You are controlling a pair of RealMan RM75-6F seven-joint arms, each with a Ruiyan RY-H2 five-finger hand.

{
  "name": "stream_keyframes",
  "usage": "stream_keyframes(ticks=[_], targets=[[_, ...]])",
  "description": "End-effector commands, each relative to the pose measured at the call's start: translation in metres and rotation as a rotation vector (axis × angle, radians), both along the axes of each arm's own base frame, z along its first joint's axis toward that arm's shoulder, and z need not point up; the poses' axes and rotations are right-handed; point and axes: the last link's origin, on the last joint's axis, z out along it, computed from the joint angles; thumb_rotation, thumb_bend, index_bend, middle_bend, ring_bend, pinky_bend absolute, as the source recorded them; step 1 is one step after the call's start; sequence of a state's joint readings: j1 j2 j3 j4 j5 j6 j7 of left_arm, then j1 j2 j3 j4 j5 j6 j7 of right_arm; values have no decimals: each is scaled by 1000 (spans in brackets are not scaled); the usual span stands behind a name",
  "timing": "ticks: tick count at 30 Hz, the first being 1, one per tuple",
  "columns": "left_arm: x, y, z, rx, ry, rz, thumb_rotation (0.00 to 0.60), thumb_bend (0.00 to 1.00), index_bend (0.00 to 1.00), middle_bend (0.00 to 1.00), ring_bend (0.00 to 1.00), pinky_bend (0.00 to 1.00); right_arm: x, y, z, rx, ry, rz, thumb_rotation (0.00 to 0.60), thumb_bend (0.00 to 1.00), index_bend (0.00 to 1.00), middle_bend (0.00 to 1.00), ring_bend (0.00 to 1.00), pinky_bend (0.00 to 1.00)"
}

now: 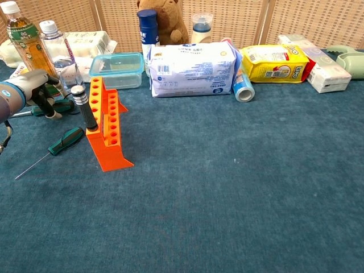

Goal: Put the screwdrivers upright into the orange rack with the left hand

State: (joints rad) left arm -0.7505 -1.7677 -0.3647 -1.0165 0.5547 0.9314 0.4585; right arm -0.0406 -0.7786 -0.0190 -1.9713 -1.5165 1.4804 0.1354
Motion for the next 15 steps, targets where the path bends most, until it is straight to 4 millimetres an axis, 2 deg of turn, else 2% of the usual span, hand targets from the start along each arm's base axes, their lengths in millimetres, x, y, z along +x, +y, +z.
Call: stream_keyframes(ticks=[1,8,15], targets=[[0,1,-1,1,-1,6,600,306,365,901,996,1000,0,0,0,0,-1,0,600,0,70,155,151,43],[-2,1,0,3,1,18,600,387,405,900,995,1000,0,0,1,-1,-3,1,600,0,70,155,152,43],[-4,-1,-4,-15,7,39,600,410,479,900,996,1000,0,1,1,-1,-6,3,600,0,70,156,153,43]])
